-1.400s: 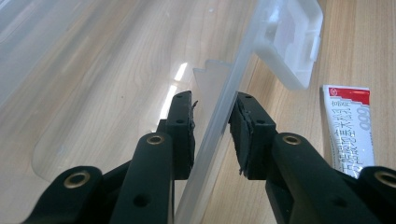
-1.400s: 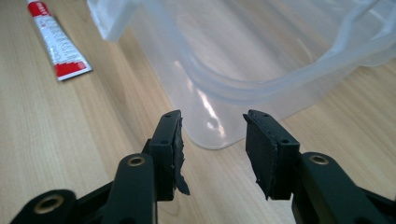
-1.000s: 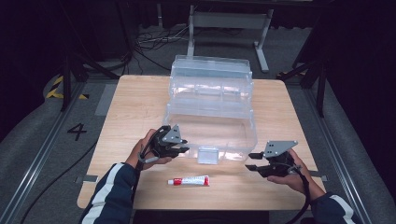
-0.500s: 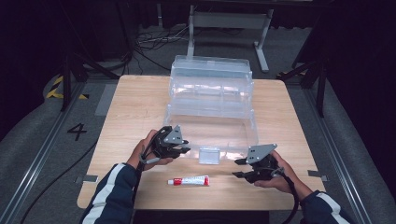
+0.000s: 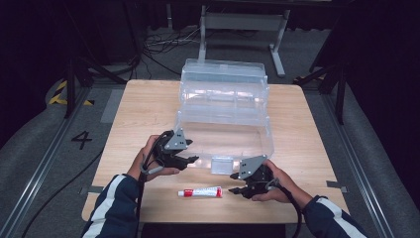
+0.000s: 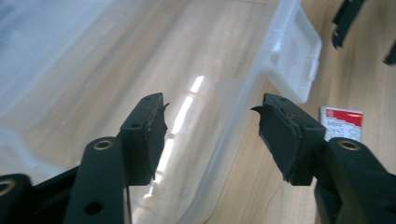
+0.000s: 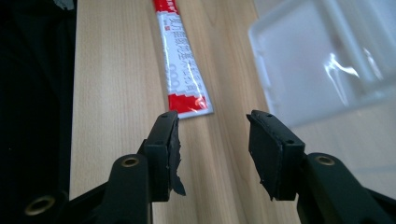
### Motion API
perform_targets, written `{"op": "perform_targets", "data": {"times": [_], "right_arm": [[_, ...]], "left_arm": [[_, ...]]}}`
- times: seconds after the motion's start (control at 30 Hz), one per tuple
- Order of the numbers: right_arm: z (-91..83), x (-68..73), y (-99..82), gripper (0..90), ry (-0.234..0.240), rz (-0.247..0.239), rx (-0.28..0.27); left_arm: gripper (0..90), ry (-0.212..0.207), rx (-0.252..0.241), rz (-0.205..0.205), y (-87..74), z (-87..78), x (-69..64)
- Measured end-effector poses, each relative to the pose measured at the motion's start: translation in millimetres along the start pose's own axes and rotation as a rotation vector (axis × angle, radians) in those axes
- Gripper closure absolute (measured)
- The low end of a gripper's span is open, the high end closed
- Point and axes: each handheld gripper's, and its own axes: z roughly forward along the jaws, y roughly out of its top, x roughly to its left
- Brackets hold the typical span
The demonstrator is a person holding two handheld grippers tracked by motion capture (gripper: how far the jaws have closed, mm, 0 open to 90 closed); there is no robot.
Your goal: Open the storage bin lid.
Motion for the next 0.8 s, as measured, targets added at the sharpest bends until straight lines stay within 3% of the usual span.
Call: {"op": "perform_targets", "data": {"times": [0.23,0.5,0.8], "right_arm": [[17.2,5.8,18.7,51.8,0.039,-0.053,0.043],[33.7,9.0,35.8,51.3,0.072,-0.090,0.093],[54.3,15.2,54.8,51.7,0.108,-0.130,0.145]], "left_arm": [[26.2,0.085,-0.025,-0.056,-5.6,-19.2,0.7],[23.0,0.105,-0.034,-0.097,-22.7,-33.4,-0.9],[23.1,0.105,0.043,-0.144,-66.4,-33.6,-6.2]]}}
